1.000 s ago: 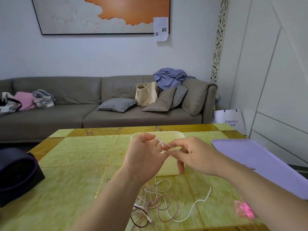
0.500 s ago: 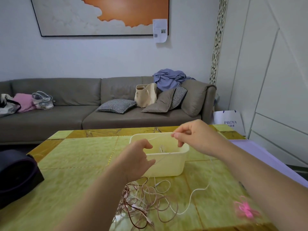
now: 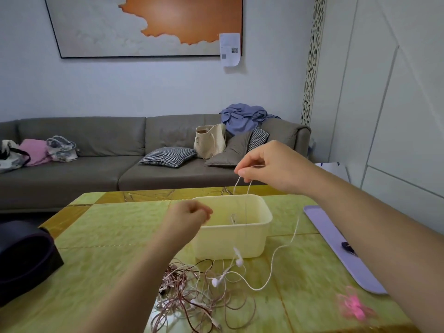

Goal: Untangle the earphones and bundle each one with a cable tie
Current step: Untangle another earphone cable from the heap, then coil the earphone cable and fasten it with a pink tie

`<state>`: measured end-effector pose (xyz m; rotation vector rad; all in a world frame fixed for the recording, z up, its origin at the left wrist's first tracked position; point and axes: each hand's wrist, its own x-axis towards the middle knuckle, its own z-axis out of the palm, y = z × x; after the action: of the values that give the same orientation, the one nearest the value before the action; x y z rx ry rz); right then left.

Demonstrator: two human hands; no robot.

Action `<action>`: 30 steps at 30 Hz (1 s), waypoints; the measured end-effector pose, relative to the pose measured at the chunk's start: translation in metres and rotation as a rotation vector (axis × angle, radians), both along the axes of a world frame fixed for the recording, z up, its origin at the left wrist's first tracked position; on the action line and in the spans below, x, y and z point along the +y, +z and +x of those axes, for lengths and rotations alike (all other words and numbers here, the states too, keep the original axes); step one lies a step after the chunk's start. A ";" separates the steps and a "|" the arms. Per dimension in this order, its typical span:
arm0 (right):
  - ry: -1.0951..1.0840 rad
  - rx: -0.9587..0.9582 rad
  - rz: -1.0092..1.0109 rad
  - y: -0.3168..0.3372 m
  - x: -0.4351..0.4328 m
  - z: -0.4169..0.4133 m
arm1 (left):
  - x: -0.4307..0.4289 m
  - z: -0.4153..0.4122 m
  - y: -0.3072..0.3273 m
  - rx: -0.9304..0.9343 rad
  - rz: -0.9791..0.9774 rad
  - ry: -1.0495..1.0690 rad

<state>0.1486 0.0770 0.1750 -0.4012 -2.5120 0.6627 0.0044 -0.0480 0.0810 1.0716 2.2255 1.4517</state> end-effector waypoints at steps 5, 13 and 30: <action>0.170 -0.138 -0.074 0.000 -0.012 -0.003 | 0.009 0.016 0.012 -0.070 0.191 -0.398; -0.008 -0.297 -0.123 -0.027 0.027 0.021 | 0.010 -0.010 0.020 -0.641 0.582 -0.148; -0.333 0.814 -1.473 -0.133 0.081 0.020 | -0.010 -0.042 -0.003 -0.631 0.529 0.105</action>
<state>0.1690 0.1578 0.0423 -0.7694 -0.8286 1.9286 -0.0371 -0.0579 0.0779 0.4967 1.5090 2.1271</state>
